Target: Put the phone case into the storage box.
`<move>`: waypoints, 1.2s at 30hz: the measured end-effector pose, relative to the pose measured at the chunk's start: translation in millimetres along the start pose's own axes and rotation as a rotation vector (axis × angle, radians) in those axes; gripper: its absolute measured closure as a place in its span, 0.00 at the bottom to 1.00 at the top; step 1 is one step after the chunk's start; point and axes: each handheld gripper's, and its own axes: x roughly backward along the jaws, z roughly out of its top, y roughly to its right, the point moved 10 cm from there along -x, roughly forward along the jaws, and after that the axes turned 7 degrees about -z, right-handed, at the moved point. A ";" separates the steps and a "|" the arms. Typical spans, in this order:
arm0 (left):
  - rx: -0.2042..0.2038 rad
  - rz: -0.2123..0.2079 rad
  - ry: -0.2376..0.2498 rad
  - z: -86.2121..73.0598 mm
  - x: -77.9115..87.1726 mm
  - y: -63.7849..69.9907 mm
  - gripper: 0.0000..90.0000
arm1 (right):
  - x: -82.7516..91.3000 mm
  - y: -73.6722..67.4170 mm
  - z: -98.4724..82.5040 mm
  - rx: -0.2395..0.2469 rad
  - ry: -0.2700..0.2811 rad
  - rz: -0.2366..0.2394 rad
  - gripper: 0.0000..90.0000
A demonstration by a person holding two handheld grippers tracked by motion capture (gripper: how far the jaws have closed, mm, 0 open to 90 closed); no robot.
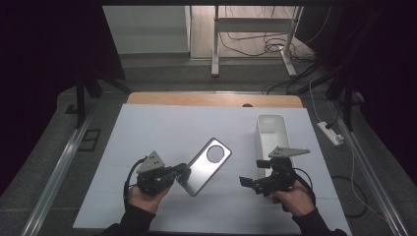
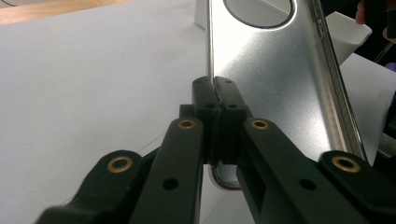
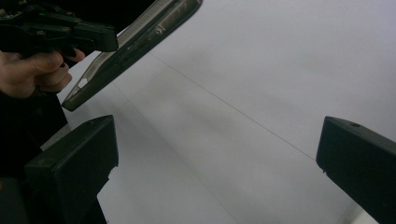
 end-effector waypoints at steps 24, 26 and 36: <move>-0.033 0.003 0.000 -1.0 -11.2 7.7 0.99 | -26.8 -21.0 13.3 -0.062 -0.053 0.074 0.00; -0.035 0.004 0.002 -0.7 -11.5 8.1 0.99 | -30.8 -23.6 13.9 -0.065 -0.064 0.072 0.01; -0.048 0.004 0.015 1.3 -14.2 11.8 0.99 | -43.2 -34.0 13.7 -0.060 -0.098 0.082 0.01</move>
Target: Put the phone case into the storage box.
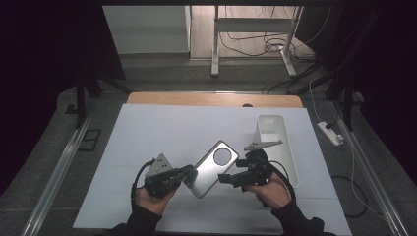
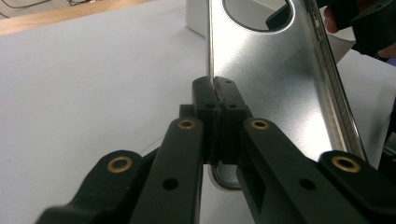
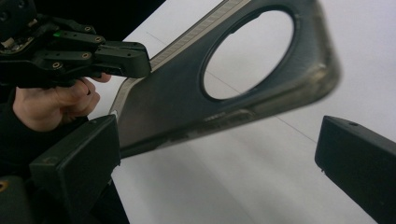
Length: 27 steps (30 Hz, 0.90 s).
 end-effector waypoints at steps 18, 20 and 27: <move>-0.014 0.000 0.026 3.2 0.0 4.1 0.99 | -16.6 -9.0 6.3 -0.142 -0.002 0.082 0.34; -0.015 0.001 0.028 3.4 0.2 4.2 0.99 | -17.2 -10.0 6.5 -0.150 -0.002 0.093 0.37; -0.025 0.004 0.041 4.5 1.1 5.3 0.99 | -20.5 -15.6 6.3 -0.186 -0.011 0.147 0.56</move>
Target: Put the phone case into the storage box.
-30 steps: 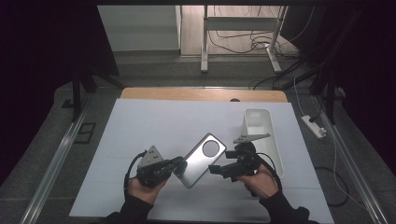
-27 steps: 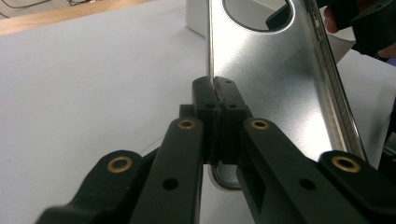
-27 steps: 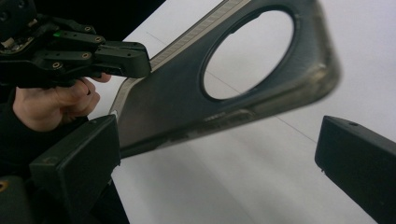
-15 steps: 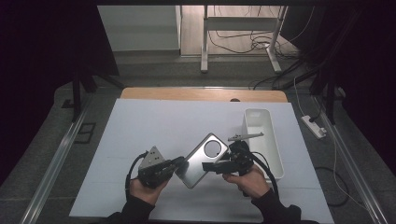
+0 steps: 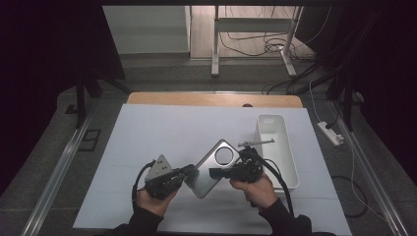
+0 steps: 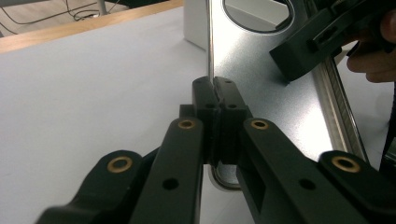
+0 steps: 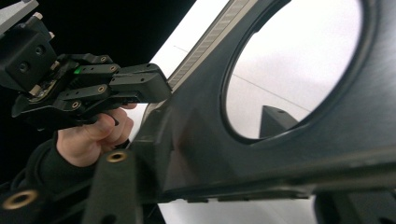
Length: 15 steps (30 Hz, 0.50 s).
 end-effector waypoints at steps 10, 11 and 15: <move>-0.007 -0.019 -0.010 -2.3 -1.9 1.2 0.99 | -0.5 -4.8 -0.4 -0.047 -0.004 0.066 0.78; -0.006 -0.022 -0.010 -2.5 -1.9 1.2 0.99 | -0.3 -5.3 -0.3 -0.054 -0.004 0.073 0.80; -0.007 -0.042 -0.020 -3.9 -2.3 1.7 0.99 | 0.7 -6.6 0.5 -0.085 0.004 0.098 0.87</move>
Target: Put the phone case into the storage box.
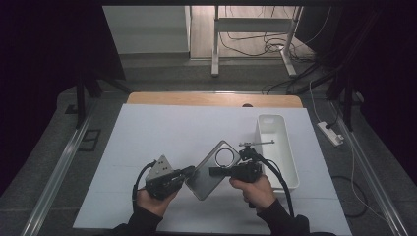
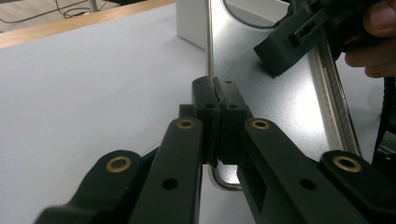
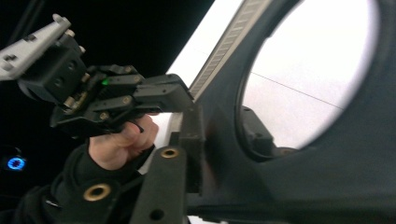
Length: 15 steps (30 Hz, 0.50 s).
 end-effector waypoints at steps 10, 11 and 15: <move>0.044 -0.027 -0.028 -1.7 -0.4 -4.3 0.59 | 0.1 2.9 -1.6 -0.007 0.001 -0.017 0.95; 0.050 -0.035 -0.029 -2.4 0.2 -5.7 0.54 | 0.7 3.0 -1.4 0.002 0.003 -0.021 0.95; 0.084 -0.059 -0.072 -8.2 -0.2 -10.4 0.30 | 3.0 3.0 -1.2 0.038 0.010 -0.035 0.95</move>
